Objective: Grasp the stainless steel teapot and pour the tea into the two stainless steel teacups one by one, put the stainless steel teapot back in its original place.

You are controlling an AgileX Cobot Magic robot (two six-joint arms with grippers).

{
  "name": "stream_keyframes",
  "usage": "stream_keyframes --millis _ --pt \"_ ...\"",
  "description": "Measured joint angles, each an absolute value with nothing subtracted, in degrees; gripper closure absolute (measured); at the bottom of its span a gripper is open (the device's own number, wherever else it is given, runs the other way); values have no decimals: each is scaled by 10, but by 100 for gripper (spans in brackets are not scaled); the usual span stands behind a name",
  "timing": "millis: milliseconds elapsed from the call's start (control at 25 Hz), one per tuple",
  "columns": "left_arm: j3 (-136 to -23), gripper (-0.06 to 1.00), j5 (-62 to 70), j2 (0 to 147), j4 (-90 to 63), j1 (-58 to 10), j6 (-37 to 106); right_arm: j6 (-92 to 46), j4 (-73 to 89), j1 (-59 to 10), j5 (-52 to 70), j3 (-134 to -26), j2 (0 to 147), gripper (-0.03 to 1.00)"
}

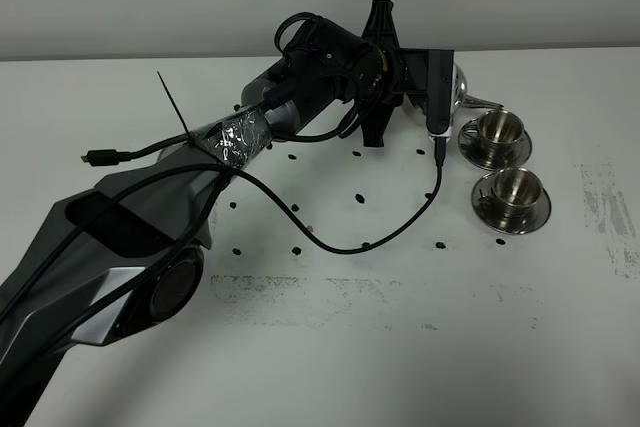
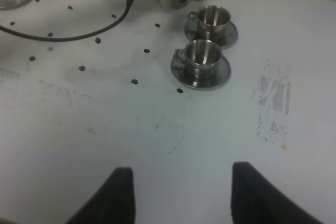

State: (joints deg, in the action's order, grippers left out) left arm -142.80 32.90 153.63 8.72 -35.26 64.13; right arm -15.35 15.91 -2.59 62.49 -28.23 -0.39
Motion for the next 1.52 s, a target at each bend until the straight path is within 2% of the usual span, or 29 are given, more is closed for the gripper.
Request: stream_keyframes --millis 1520 --pt "-1428 78 270 1536 88 -353 803 -154 159 -26 625 -282 -4 56"
